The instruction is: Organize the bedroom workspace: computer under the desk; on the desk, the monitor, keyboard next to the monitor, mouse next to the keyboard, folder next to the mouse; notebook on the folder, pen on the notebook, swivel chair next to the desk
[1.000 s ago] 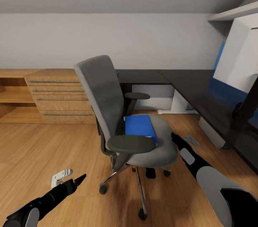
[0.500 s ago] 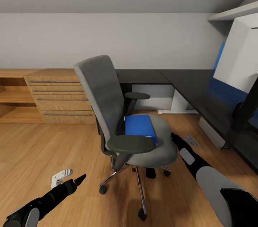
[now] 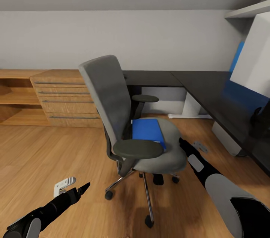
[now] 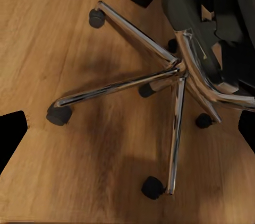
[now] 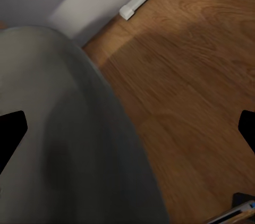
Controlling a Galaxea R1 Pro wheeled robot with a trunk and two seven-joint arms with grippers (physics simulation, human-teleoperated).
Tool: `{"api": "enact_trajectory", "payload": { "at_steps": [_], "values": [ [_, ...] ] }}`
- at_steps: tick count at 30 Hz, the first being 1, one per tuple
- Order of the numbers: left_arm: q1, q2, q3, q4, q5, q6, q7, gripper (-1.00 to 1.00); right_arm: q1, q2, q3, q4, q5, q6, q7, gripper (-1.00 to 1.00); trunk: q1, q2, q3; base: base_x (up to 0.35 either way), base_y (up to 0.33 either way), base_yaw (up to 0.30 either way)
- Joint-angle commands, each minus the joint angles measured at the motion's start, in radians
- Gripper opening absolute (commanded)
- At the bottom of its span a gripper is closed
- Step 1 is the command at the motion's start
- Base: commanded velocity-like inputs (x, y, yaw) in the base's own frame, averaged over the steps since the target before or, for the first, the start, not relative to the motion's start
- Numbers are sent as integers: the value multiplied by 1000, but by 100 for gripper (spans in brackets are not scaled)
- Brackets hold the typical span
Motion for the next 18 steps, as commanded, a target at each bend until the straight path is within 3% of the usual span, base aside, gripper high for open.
{"api": "enact_trajectory", "payload": {
  "at_steps": [1,18],
  "values": [
    [-1,-1,3,0,2,8,-4,100,1,1,5,18,-13,-2,-1,100,0,0,-2,0,0,100],
    [-1,-2,3,1,2,11,-4,100,1,-1,5,17,-13,-2,-1,100,0,0,-25,0,0,120]
  ]
}}
